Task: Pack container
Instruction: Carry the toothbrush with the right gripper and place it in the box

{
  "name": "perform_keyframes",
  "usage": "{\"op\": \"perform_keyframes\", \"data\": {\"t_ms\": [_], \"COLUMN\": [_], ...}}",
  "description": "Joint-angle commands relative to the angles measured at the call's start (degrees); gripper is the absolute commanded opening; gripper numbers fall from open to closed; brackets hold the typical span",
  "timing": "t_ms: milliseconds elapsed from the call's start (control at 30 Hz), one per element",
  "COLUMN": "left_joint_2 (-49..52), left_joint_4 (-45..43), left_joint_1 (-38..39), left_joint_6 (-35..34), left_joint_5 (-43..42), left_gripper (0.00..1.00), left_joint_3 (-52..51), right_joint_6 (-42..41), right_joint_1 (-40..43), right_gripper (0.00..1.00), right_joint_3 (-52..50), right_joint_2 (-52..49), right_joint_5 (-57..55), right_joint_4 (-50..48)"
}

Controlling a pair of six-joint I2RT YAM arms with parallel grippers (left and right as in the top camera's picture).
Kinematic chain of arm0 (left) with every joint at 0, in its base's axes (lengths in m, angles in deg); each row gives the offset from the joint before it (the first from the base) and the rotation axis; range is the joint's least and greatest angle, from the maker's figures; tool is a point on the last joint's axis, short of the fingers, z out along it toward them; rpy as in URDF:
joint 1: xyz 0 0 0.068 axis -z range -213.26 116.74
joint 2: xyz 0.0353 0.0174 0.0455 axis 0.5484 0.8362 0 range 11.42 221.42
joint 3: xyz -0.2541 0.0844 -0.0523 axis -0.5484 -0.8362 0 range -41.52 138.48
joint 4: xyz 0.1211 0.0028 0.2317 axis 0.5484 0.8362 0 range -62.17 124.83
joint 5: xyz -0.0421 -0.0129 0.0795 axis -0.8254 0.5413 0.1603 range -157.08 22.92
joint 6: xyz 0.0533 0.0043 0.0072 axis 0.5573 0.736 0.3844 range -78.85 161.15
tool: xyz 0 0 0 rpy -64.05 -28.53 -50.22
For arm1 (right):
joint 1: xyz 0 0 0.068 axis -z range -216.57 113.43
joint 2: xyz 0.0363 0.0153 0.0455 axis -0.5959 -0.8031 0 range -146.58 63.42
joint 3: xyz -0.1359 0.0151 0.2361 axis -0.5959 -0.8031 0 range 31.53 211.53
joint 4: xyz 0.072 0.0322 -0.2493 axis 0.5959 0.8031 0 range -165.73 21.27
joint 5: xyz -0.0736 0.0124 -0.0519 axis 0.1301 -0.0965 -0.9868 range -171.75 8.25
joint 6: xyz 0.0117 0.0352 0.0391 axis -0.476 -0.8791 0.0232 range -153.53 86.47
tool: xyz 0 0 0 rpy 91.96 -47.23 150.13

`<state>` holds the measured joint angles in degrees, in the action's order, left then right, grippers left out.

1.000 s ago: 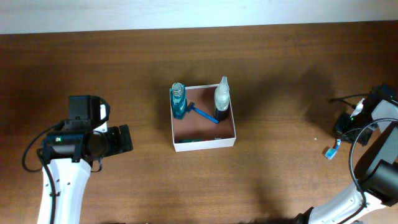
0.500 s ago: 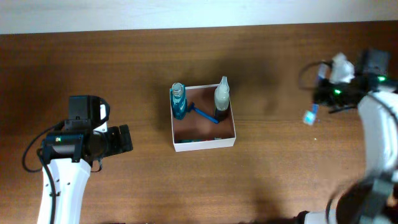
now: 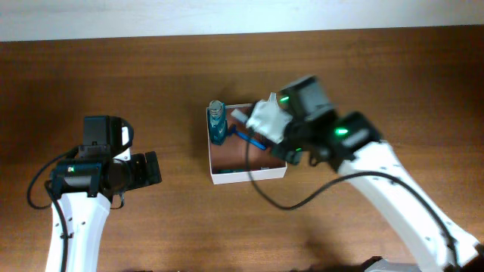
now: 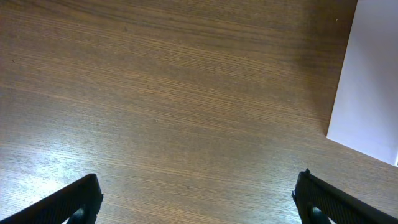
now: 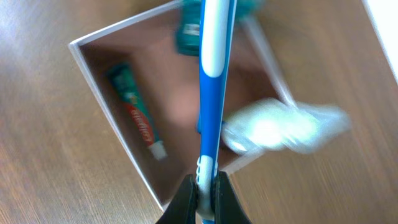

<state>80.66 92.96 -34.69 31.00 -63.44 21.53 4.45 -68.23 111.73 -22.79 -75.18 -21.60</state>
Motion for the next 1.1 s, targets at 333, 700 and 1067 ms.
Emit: {"op": "perform_keyframes", "data": {"t_ms": [333,700,1067], "left_joint_2": [0.2,0.2,0.2], "left_joint_4": [0.02,0.02,0.02], "left_joint_1": [-0.24,-0.24,-0.24], "left_joint_6": [-0.55,-0.55,-0.55], "left_joint_5": [0.2,0.2,0.2], "left_gripper": [0.99,1.0,0.99], "left_joint_3": [-0.22,-0.22,-0.22], "right_joint_6": [5.14,6.58,6.21], "right_joint_1": [-4.55,-4.57,-4.68], "right_gripper": [0.04,0.13,0.23], "right_joint_3": [0.33,0.33,0.44], "right_joint_2": [-13.66,-14.58,-14.36], "right_joint_5": [-1.97,-1.9,-2.05], "right_joint_4": [-4.07,-4.66,-2.58]}}
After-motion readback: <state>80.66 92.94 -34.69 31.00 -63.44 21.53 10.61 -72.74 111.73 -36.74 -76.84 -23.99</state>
